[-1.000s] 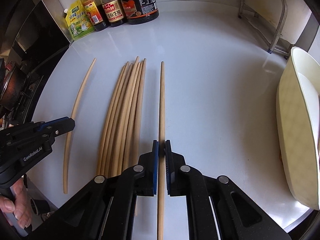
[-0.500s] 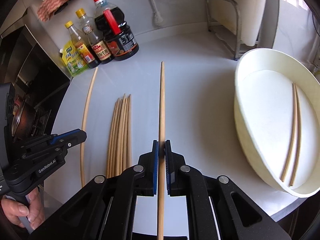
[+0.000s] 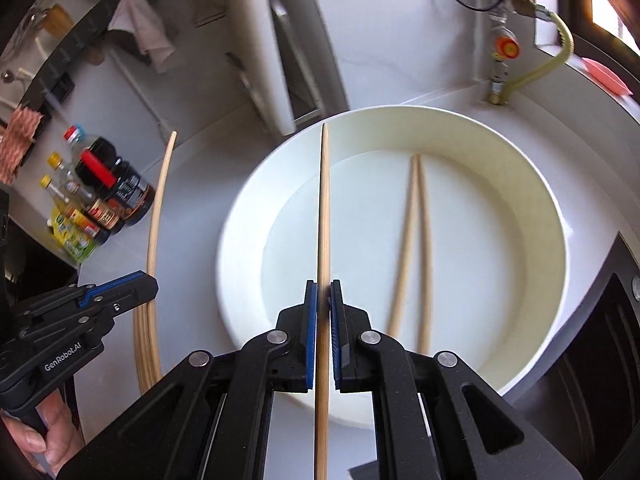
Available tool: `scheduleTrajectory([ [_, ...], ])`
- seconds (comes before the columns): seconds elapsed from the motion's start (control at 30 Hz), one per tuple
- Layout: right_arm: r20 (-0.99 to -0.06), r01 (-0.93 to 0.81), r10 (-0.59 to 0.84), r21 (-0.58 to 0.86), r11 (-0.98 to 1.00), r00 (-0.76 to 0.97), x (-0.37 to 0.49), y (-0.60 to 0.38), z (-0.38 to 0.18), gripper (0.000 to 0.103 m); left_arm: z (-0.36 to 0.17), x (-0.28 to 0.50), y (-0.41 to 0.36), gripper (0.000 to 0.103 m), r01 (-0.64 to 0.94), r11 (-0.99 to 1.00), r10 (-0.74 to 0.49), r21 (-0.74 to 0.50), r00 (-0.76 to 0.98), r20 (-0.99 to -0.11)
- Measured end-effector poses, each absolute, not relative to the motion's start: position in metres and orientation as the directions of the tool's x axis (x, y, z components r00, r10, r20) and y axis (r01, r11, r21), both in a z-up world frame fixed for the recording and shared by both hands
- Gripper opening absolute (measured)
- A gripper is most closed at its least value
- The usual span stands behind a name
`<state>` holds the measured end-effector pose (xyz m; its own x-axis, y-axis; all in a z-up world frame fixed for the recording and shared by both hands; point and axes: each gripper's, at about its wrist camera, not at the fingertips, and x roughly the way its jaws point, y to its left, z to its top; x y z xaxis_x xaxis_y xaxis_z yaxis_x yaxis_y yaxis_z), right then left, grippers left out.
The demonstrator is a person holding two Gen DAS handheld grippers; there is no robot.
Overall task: Organize utensils
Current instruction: 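Carry both chopsticks into the white basin and open both tools beside the others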
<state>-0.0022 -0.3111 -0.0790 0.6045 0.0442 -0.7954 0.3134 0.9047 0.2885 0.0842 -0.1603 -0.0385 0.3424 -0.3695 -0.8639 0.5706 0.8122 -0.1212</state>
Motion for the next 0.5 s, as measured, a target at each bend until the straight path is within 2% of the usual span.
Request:
scheduleTrajectory([
  [0.23, -0.807, 0.384, -0.007, 0.274, 0.882, 0.591, 0.008, -0.355, -0.083, 0.006, -0.04, 0.099, -0.234, 0.007, 0.652, 0.745, -0.421, -0.14, 0.297, -0.857],
  [0.5, -0.82, 0.411, 0.02, 0.308, 0.858, 0.573, 0.025, -0.374, -0.107, 0.006, -0.063, 0.118, -0.282, 0.007, 0.672, 0.728, -0.402, -0.136, 0.257, -0.879],
])
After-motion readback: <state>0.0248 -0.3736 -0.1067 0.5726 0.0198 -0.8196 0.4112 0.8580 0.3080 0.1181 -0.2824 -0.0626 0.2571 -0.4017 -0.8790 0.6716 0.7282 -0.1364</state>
